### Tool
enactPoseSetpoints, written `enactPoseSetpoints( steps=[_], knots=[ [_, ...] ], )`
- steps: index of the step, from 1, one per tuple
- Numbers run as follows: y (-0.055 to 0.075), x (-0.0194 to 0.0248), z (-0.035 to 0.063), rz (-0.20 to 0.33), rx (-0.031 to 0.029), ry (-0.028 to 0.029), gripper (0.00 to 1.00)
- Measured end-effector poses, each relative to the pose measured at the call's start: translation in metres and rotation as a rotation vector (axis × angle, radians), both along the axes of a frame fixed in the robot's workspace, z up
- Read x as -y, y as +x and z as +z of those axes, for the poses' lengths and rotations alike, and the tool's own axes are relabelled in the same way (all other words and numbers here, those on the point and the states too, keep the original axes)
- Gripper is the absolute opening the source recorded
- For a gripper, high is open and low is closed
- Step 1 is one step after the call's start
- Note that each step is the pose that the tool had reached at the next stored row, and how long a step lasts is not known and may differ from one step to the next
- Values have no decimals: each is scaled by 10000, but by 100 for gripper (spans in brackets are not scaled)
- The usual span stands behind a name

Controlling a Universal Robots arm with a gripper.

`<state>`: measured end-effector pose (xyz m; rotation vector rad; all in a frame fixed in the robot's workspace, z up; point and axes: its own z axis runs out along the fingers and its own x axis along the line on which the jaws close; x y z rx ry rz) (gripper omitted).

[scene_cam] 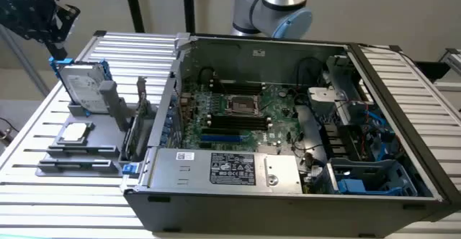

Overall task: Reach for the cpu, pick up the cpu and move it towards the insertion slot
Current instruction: 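Pick up the cpu and move it towards the insertion slot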

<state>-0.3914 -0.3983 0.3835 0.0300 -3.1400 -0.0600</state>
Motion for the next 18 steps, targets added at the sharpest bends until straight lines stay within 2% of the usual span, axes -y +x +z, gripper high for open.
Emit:
enactPoseSetpoints(
  steps=[13, 18],
  knots=[
    [0, 0, 0, 0, -1, 0, 11],
    [-54, 31, -15, -1, -3, -2, 11]
  ],
)
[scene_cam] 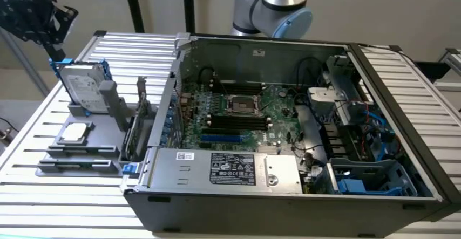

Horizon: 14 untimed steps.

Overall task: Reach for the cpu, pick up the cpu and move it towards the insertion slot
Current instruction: 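Pick up the cpu and move it towards the insertion slot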

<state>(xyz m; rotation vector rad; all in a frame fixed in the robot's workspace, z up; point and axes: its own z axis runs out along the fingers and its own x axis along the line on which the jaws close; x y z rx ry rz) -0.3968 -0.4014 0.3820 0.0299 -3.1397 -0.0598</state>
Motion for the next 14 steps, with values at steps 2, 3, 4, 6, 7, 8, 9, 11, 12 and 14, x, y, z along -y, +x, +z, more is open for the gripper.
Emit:
enactPoseSetpoints(
  steps=[2, 3, 4, 6, 7, 8, 9, 11, 12, 14],
  knots=[
    [-87, 7, -17, 1, 1, 3, 11],
    [-132, 9, -23, 0, -4, 1, 11],
    [-180, 10, -33, 0, -6, 1, 11],
    [-261, 13, -55, 1, -19, 1, 11],
    [-296, 14, -66, 2, -29, 2, 11],
    [-327, 15, -74, 3, -46, 1, 11],
    [-355, 16, -84, 5, -63, 1, 11],
    [-400, 20, -105, 11, -101, 1, 11],
    [-410, 22, -115, 16, -116, 2, 11],
    [-415, 24, -125, 21, -129, -1, 11]
  ],
)
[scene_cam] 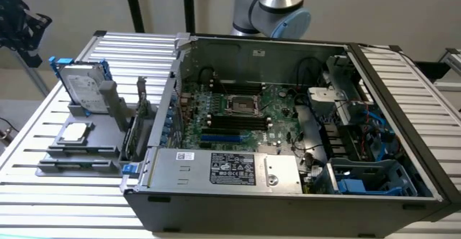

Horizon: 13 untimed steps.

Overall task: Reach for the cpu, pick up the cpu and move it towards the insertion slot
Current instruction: 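Pick up the cpu and move it towards the insertion slot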

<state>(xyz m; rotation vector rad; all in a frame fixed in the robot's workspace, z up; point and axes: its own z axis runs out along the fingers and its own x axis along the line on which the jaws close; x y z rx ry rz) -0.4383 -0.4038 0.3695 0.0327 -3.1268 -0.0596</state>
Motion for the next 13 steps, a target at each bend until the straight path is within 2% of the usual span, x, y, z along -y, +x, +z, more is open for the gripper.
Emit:
enactPoseSetpoints(
  steps=[7, 8, 11, 13],
  knots=[
    [-1, 15, -4, 1, -1, 1, 12],
    [-1, 19, -4, 1, 0, 2, 24],
    [-1, 36, -7, 2, 0, 4, 30],
    [-1, 48, -11, 2, -1, 5, 42]
  ],
)
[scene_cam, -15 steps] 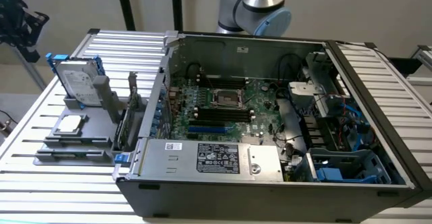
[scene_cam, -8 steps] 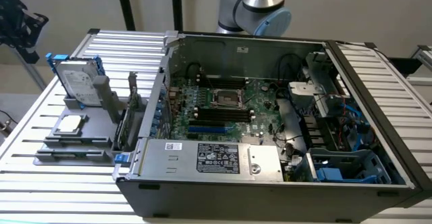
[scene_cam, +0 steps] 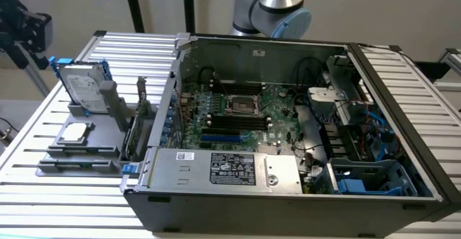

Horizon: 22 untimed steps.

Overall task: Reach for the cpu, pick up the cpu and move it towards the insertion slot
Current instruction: 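Pick up the cpu and move it towards the insertion slot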

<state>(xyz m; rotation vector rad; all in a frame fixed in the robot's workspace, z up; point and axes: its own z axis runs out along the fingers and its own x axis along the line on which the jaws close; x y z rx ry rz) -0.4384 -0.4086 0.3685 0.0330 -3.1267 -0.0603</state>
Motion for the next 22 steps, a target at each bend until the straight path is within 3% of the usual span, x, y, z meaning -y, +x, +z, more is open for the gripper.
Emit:
enactPoseSetpoints(
  steps=[1, 2, 7, 8, 16, 22],
  knots=[
    [0, 5, -3, 0, 1, 1, 42],
    [0, 11, -5, 0, 1, 1, 53],
    [3, 35, -20, 1, 0, 5, 65],
    [8, 43, -30, 1, 0, 11, 71],
    [98, 114, -170, 24, -1, 21, 71],
    [172, 212, -279, 33, -1, 20, 71]
  ],
)
